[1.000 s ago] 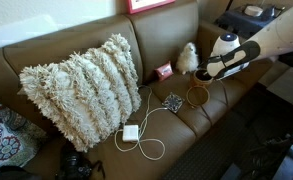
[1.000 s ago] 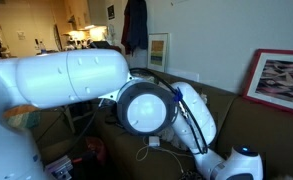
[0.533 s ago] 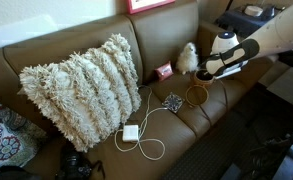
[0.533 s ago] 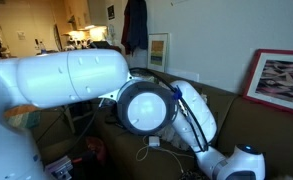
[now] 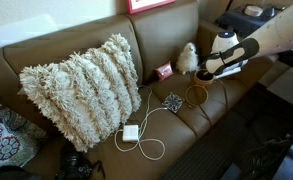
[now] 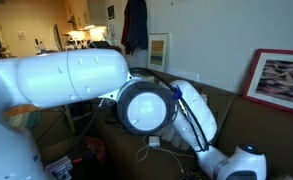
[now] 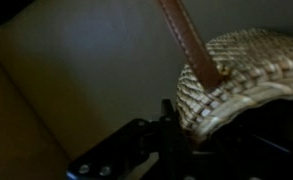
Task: Move the open basket bag t the side of the couch
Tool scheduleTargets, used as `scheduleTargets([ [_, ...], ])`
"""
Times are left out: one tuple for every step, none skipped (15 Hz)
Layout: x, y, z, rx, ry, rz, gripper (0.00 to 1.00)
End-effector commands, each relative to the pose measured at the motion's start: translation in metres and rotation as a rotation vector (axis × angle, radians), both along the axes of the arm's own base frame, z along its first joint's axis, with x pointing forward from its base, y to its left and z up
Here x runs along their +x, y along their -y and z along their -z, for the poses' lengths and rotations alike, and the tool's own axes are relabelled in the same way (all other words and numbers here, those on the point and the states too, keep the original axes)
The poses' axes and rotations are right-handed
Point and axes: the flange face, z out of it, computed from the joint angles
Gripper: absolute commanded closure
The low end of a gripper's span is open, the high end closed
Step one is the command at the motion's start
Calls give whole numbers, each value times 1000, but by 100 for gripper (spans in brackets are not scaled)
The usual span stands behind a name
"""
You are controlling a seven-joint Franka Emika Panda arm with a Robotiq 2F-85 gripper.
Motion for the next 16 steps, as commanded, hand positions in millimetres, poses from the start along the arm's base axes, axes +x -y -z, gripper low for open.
scheduleTargets([
  [-1,-2,9,43,81,26,96],
  [2,-1,5,44,141,40,96],
  [4,-1,-1,46,202,50,96],
  [6,-2,-4,41,259,55,96],
  [7,-3,-5,38,308,57,96],
  [8,-4,-6,28,354,60,96],
  [8,-5,-7,22,393,58,96],
  [7,-6,-8,16,423,57,96],
  [7,-7,-8,12,445,55,96],
  [6,-8,-9,9,463,52,96],
  [6,-8,-10,5,481,51,96],
  [5,-9,-11,2,499,51,96],
  [5,-8,-12,-5,518,54,96],
  [5,-9,-15,-14,545,41,96],
  [5,-9,-17,-22,570,38,96],
  [5,-10,-19,-30,592,36,96],
])
